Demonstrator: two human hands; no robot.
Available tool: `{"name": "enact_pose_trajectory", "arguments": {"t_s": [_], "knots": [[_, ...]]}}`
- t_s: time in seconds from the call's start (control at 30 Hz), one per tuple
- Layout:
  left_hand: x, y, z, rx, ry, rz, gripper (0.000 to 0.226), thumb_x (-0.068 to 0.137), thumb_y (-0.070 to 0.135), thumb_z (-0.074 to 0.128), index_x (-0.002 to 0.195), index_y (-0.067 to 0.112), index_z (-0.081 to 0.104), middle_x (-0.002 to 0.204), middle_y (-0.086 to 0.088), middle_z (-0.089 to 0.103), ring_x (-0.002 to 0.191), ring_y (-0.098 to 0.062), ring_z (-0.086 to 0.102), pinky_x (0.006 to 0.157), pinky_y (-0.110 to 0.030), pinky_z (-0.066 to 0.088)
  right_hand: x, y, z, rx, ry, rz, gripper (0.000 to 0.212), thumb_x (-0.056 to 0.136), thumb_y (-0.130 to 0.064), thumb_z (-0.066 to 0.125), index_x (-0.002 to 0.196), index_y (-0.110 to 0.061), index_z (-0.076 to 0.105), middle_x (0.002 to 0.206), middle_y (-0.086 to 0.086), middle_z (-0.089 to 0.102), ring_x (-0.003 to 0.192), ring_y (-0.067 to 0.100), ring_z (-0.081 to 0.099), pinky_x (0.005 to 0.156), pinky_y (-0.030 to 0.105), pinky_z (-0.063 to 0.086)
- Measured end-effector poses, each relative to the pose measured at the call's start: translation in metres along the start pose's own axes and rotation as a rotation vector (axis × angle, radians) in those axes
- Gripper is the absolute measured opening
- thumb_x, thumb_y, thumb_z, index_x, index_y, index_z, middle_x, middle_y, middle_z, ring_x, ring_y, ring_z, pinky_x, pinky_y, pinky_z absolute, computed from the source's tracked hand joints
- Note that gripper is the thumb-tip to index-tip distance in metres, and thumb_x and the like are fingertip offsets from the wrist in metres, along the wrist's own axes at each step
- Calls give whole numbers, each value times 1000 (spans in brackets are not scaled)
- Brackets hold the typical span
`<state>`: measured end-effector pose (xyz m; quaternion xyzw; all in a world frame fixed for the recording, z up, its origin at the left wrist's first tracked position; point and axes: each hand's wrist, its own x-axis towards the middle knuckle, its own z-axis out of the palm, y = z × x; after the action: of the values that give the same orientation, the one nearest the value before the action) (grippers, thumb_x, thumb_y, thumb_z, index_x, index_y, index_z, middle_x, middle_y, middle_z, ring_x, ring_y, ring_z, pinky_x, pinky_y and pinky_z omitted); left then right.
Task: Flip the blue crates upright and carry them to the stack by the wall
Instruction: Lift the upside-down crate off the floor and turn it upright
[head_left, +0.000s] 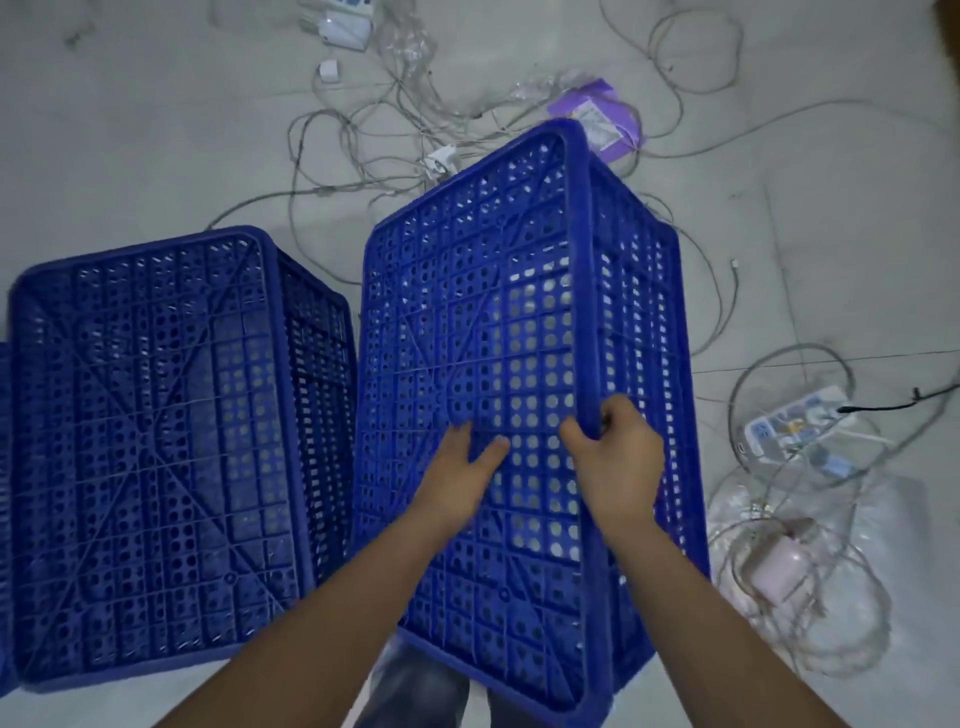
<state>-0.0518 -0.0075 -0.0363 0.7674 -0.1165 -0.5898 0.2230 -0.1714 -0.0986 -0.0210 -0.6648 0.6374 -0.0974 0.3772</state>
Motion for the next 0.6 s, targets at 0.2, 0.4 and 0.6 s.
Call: {"name": "enact_pose_trajectory", "arguments": {"t_s": [0.2, 0.4, 0.6], "knots": [[-21, -14, -5, -142, -104, 133, 83, 89, 44, 58, 154, 32, 8, 161, 8, 15, 147, -15, 20, 120, -40, 23, -26, -41, 40, -141, -153, -17, 34, 88, -32, 62, 71, -14, 38, 59, -7, 35, 47, 5, 31, 40, 22, 24], [-4, -39, -28, -81, -136, 78, 18, 94, 6, 52, 108, 13, 43, 92, 9, 54, 80, 1, 51, 64, -6, 47, -33, -64, 87, -352, -343, -32, 27, 91, -20, 58, 74, -13, 38, 84, 9, 63, 76, 25, 63, 57, 29, 48], [16, -58, -46, -124, -40, -51, 32, 96, -3, 45, 71, 16, 42, 70, -6, 43, 54, -6, 46, 40, -11, 39, -39, -64, 136, -420, -451, -115, 19, 93, -12, 57, 109, -3, 58, 106, 15, 68, 93, 29, 67, 64, 33, 47]]}}
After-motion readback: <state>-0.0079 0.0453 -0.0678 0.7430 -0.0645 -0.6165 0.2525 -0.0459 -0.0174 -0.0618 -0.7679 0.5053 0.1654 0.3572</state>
